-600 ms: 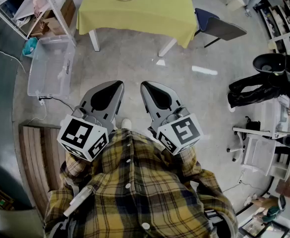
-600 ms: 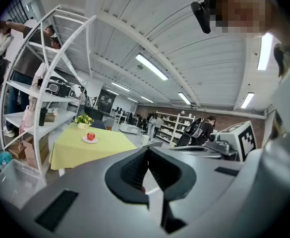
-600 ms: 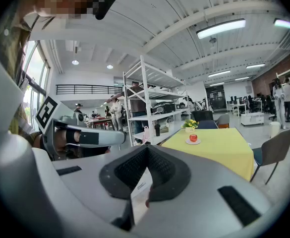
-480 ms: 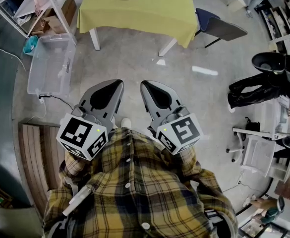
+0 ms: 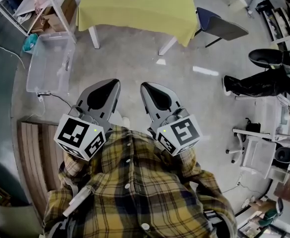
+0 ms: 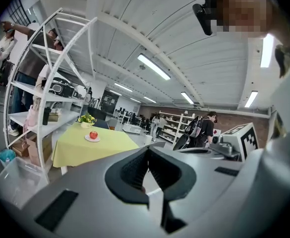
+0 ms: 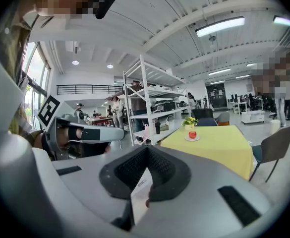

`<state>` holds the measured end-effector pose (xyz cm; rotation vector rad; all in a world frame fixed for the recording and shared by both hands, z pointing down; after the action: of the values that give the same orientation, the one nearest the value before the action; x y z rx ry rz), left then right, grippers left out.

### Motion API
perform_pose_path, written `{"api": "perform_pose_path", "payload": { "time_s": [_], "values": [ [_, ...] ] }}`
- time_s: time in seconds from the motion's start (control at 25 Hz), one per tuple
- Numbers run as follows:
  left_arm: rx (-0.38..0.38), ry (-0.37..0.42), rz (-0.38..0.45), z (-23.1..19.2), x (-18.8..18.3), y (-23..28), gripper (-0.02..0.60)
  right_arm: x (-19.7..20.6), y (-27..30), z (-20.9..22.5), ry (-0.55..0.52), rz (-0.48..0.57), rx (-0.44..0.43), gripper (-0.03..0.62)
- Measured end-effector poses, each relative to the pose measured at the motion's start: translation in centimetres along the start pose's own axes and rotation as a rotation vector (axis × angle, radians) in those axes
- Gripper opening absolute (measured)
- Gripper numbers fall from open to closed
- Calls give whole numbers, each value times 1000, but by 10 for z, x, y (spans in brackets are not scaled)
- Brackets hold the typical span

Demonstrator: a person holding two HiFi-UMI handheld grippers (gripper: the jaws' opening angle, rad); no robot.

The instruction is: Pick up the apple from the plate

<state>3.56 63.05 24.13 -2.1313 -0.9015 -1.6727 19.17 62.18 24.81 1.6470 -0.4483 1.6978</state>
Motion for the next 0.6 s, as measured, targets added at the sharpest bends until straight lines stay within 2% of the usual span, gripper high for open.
{"api": "perform_pose_path", "payload": {
  "time_s": [0.32, 0.6],
  "values": [
    [2, -34, -26, -42, -1, 23, 8, 2, 44, 16, 23, -41, 3, -3],
    [40, -15, -38, -113, -33, 62, 8, -13, 114, 42, 40, -66, 34, -3]
  ]
}}
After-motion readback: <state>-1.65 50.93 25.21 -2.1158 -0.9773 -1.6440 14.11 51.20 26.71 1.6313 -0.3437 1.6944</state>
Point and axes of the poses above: the fingertips, and each gripper's own axes: y forward along the fingers, z to its right, x out of its underside, the point moved 7 cm from there along -y, backward along the fingers, and after that the axes turned 1 degree about y, right-handed, at the moved point
